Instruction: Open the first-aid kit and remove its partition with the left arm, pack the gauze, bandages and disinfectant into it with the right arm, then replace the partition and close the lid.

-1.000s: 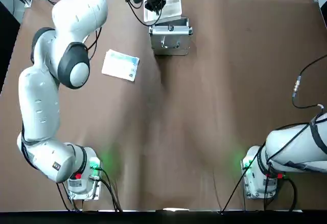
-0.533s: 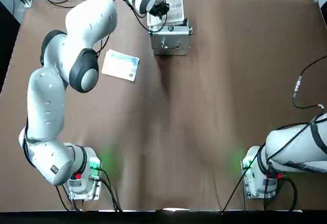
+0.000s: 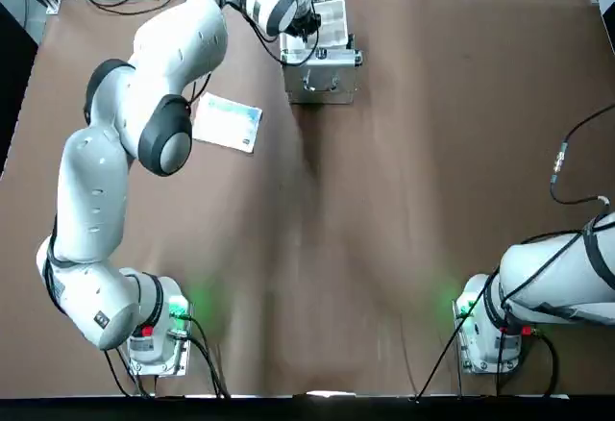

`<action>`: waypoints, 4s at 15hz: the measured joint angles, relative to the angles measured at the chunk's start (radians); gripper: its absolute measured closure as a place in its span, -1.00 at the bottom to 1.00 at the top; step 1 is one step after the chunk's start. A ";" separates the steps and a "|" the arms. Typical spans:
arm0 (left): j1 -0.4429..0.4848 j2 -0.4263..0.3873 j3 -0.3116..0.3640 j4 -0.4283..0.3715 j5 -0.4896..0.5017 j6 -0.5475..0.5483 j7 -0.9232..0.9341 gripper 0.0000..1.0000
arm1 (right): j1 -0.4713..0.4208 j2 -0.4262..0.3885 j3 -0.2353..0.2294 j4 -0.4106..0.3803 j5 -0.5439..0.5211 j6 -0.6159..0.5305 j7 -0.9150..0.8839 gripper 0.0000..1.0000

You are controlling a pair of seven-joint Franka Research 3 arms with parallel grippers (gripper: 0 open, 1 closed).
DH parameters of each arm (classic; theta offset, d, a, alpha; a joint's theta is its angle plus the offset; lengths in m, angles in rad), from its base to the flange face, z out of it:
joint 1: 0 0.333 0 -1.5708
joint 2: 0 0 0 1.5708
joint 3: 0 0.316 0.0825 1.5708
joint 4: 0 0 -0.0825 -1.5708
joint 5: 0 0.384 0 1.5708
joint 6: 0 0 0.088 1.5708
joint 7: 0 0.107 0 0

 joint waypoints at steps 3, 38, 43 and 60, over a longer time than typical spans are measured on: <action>0.000 0.011 0.000 0.000 0.000 0.008 0.000 0.94 | -0.001 0.000 0.000 0.000 0.000 0.000 -0.001 -0.97; -0.042 0.019 -0.014 0.031 0.038 -0.043 0.057 0.95 | -0.011 0.000 0.000 -0.007 0.000 0.006 -0.009 -0.97; -0.050 0.019 -0.014 0.032 0.038 -0.020 0.040 0.95 | -0.011 0.000 0.000 -0.007 0.000 0.006 -0.009 -0.97; -0.050 0.047 -0.014 0.032 0.038 0.006 0.019 0.94 | -0.010 0.000 0.001 -0.015 0.000 0.006 -0.013 -0.97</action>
